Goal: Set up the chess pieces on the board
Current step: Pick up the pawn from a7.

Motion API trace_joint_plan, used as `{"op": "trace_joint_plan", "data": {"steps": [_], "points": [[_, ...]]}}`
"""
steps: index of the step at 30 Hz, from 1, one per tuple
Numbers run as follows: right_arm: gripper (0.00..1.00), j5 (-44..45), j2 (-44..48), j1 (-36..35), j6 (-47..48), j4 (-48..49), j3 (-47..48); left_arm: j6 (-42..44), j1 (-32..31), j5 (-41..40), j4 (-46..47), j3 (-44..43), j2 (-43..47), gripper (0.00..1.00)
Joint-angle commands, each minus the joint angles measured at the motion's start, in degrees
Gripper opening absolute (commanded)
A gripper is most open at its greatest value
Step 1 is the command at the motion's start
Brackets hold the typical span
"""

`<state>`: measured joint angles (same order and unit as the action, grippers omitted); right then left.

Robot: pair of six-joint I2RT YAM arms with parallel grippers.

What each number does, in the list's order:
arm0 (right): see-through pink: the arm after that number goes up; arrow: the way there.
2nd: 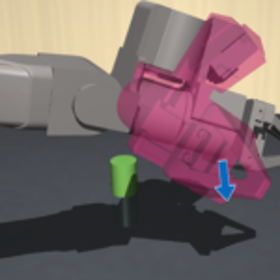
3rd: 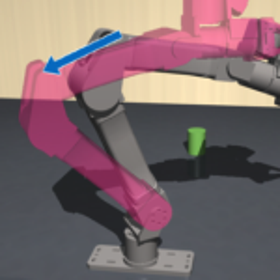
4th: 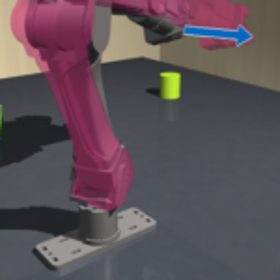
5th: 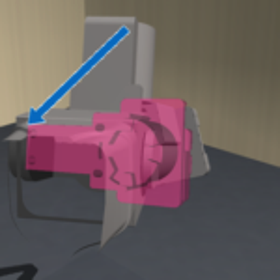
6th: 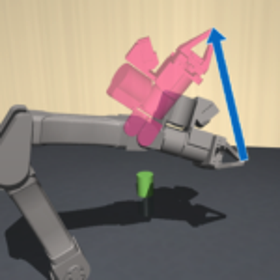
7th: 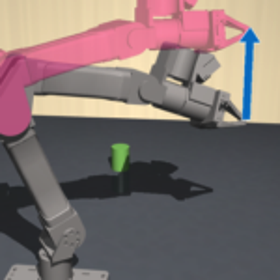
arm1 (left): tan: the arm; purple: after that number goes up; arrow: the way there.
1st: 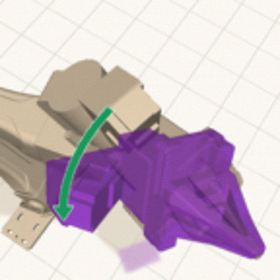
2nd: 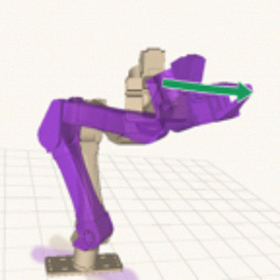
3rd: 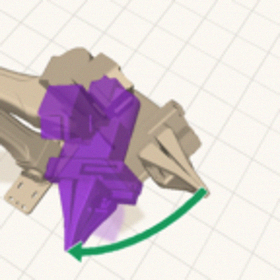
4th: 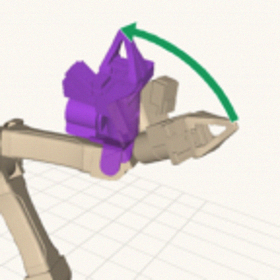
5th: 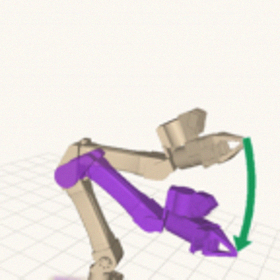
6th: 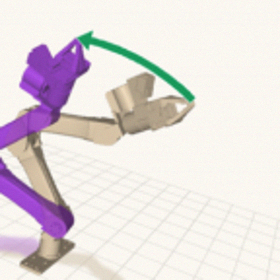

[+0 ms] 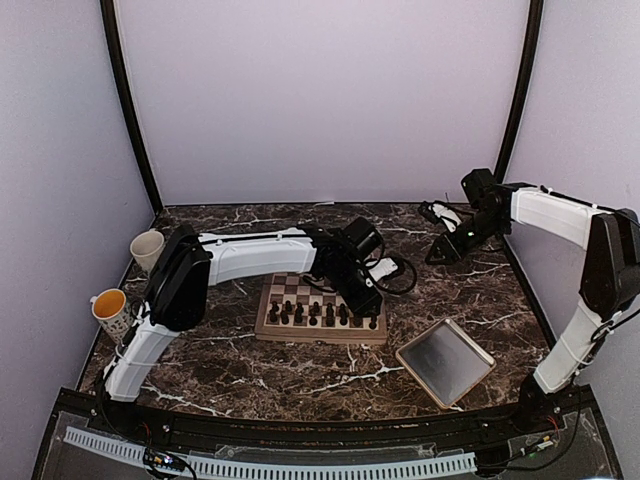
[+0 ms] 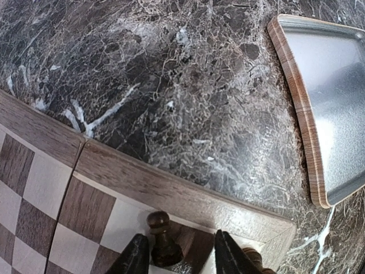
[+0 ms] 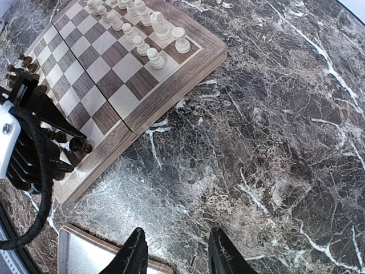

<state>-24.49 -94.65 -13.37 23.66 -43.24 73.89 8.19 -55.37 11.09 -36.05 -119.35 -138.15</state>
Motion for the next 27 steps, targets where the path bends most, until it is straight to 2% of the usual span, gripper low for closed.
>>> {"op": "trace_joint_plan", "data": {"steps": [1, 10, 16, 27], "points": [[0.37, -1.4, -0.5, 0.4, -0.4, 1.0, -0.1, 1.0, -0.1, -2.1, -2.0, -1.7, 0.1, 0.42], [0.37, -1.9, -0.7, 0.4, -0.5, 0.9, -0.1, 0.9, -0.2, -5.2, -2.1, -1.8, -0.5, 0.37], [0.37, -2.2, -0.9, 0.4, -0.5, 0.8, -0.1, 0.9, -0.2, -4.3, -2.1, -1.9, -0.5, 0.31], [0.37, -2.2, -0.8, 0.4, -0.5, 0.7, -0.1, 0.3, -0.3, 0.0, -1.6, -2.8, -0.6, 0.13]]}}
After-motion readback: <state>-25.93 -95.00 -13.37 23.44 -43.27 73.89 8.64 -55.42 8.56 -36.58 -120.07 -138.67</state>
